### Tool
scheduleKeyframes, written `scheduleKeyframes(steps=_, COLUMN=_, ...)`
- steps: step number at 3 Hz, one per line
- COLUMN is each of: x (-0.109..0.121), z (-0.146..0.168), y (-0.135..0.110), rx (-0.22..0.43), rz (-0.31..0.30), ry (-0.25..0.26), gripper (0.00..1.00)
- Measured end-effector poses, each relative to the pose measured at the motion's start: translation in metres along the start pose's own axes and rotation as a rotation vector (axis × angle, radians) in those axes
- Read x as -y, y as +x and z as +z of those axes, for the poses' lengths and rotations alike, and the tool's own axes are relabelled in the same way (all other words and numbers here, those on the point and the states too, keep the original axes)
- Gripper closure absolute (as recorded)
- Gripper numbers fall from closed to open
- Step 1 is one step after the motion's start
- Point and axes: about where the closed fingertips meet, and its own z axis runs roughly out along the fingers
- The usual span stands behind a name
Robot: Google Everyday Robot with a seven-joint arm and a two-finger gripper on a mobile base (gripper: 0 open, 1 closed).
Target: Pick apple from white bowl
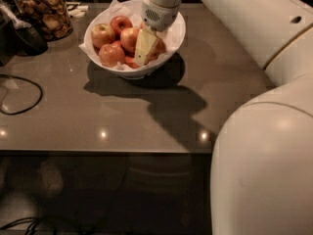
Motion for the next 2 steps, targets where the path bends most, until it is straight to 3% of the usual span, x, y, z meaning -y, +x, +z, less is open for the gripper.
scheduleKeyframes(steps=2, x=-0.0092, z=0.0054, y=-0.0023, rx=0.009, rz=-0.06, ry=0.016, gripper=0.66)
